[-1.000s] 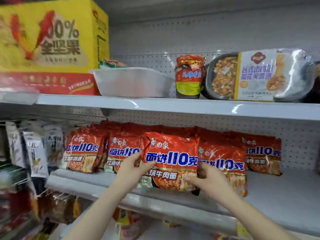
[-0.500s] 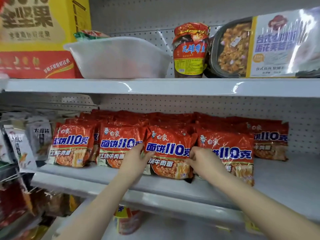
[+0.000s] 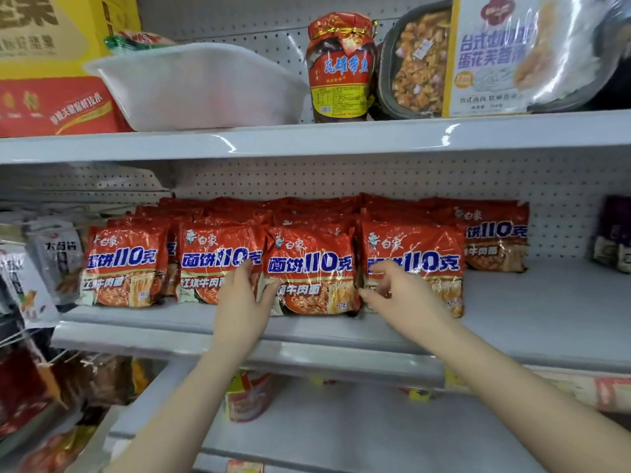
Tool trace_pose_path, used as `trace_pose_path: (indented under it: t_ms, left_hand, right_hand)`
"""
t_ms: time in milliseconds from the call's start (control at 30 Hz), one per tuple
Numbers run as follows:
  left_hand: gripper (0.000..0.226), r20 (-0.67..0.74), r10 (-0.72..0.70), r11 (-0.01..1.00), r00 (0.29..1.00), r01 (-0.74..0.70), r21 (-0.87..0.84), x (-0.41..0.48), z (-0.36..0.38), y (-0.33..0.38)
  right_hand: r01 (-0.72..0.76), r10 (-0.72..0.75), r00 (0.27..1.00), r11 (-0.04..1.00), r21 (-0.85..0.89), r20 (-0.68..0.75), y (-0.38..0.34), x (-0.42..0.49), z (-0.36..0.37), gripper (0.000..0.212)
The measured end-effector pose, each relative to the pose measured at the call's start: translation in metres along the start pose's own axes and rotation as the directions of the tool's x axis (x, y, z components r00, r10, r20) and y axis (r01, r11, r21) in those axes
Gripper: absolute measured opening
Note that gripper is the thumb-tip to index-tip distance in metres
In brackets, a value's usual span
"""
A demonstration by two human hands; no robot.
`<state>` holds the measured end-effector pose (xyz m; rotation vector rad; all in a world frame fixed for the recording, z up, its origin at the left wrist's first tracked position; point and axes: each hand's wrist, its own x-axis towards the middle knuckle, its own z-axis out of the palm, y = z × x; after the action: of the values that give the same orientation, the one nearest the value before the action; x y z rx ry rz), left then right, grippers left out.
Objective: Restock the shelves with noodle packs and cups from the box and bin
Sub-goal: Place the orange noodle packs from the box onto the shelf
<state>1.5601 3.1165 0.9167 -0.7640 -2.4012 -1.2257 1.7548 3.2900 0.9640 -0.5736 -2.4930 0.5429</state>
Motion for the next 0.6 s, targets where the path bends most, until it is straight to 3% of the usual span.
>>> trace_pose_path:
  t_ms: [167,333,467,600]
  left_hand:
    - [0.073,-0.018,0.049,0.999,0.999,-0.049,-0.020,-0.058,0.006,0.040]
    - [0.066,0.027,0.235,0.956,0.972,-0.226,-0.185,-0.144,0.023,0.101]
    - [0.065,0.181,0.302,0.941,0.936,-0.262,-0.215,-0.204,0.060,0.127]
    - [0.064,0.348,0.343,0.931,0.872,-0.267,-0.248,-0.256,0.102,0.160]
  right_hand:
    - [-0.046,0.044,0.998,0.998,-0.054,-0.033,0.019,-0.058,-0.017,0.041]
    - [-0.129,0.129,0.991,0.991,-0.014,-0.044,0.052,-0.133,-0.033,0.036]
    - [-0.235,0.236,0.972,0.966,-0.107,0.004,0.093,-0.200,-0.050,0.039]
    - [-0.415,0.426,0.904,0.896,-0.159,0.035,0.147,-0.267,-0.082,0.045]
